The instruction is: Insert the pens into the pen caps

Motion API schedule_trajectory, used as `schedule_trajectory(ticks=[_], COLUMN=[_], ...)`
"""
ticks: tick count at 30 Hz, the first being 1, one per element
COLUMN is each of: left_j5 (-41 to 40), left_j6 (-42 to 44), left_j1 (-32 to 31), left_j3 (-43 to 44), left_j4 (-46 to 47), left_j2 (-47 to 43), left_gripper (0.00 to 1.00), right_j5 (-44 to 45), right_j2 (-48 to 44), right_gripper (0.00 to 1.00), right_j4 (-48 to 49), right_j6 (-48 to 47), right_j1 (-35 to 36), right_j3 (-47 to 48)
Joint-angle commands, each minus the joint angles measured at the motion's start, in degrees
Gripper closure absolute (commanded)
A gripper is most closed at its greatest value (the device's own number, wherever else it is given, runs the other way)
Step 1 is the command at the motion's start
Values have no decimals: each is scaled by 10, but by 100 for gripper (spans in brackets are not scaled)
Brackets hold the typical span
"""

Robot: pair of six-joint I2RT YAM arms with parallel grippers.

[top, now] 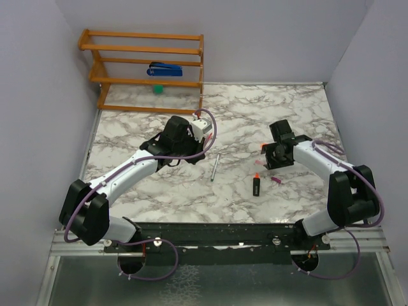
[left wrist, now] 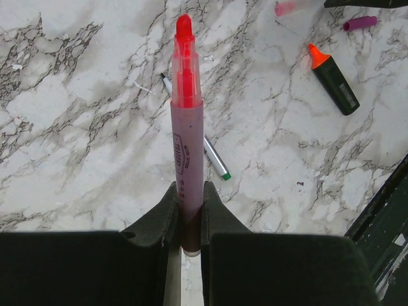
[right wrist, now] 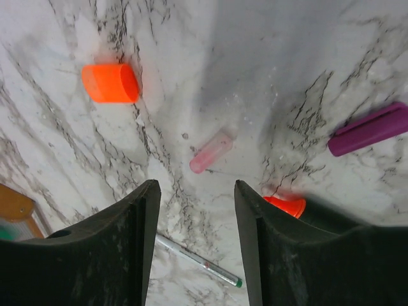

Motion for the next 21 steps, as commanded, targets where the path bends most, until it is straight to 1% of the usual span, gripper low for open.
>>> schedule_trajectory(ticks=[1, 9, 14, 21], left_j5=[-14, -16, -19, -23], left_j6=[8, 9, 9, 9], left_j1=[-3, -3, -3, -3], left_j3=[-6, -4, -4, -4], left_j4=[-5, -6, -5, -5], left_j2=[-6, 7, 11, 15], left_gripper=[100, 100, 100, 100], right_j5=[28, -4, -22, -31], right_j2=[3, 42, 64, 72], right_gripper=[46, 48, 51, 54], right_j4=[27, 64, 66, 72], right_j6=[0, -13, -20, -22], right_j1=[-17, -19, -18, -19], right_j3=[-9, -14, -9, -16])
